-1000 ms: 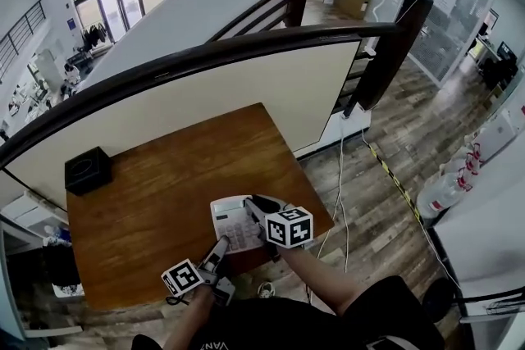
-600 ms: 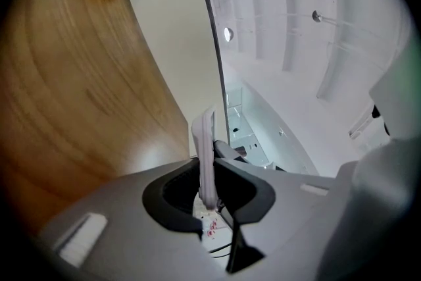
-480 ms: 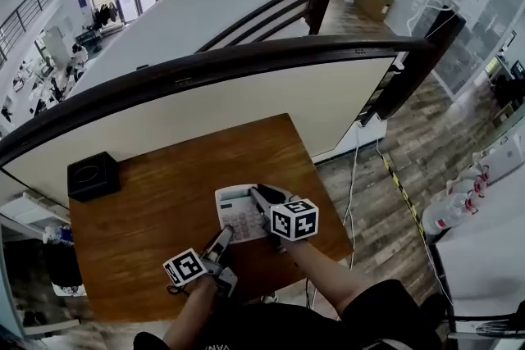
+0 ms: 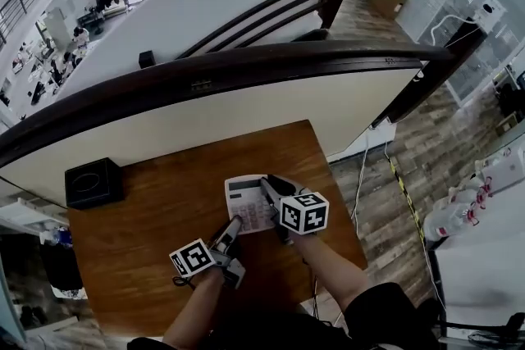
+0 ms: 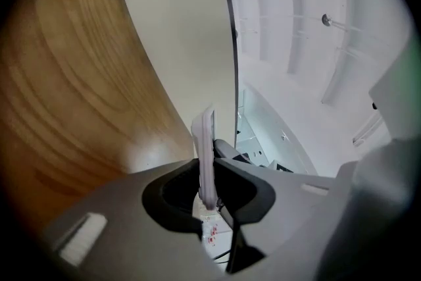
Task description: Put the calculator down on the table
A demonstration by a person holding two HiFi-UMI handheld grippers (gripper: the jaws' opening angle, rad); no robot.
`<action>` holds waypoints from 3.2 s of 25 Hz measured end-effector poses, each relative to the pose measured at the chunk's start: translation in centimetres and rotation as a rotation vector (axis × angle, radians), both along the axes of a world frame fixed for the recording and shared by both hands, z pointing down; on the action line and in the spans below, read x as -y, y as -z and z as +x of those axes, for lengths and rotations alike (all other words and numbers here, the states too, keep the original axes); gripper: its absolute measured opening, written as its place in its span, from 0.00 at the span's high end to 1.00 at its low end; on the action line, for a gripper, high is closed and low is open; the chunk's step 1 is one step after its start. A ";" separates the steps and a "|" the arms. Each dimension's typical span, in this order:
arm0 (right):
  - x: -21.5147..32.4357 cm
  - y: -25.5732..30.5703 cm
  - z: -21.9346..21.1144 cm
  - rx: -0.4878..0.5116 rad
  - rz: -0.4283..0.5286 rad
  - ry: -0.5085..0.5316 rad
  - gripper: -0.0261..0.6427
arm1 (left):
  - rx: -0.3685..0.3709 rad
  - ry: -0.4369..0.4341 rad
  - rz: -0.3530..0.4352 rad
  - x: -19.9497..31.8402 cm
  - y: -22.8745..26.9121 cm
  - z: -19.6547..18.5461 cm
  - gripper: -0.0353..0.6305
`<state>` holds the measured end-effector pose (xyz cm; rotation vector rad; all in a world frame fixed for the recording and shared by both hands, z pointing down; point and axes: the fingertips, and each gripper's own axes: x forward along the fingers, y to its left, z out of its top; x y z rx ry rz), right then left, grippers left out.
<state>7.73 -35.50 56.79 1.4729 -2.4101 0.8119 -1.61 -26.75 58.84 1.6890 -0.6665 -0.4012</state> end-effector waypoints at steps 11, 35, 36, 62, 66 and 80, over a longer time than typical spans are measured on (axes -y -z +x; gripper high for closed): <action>5.4 -1.8 0.8 -0.021 0.013 0.035 0.86 | 0.029 0.018 0.010 5.4 -2.1 1.0 0.85; 14.3 -5.5 1.6 -0.011 -0.015 0.187 0.86 | 0.355 0.234 0.034 13.2 -5.7 1.9 0.83; 14.6 -5.7 1.6 -0.010 -0.016 0.187 0.86 | 0.380 0.241 0.038 13.5 -5.8 1.9 0.83; 17.8 -8.4 1.3 -0.036 -0.013 0.167 0.86 | 0.975 0.158 0.037 16.7 -9.4 2.0 0.79; 17.8 -8.3 1.2 -0.050 0.002 0.174 0.86 | 1.007 0.150 0.054 16.8 -9.5 1.9 0.79; 16.6 -7.9 1.8 -0.041 0.016 0.165 0.86 | 1.004 0.169 0.117 16.9 -8.9 1.7 0.73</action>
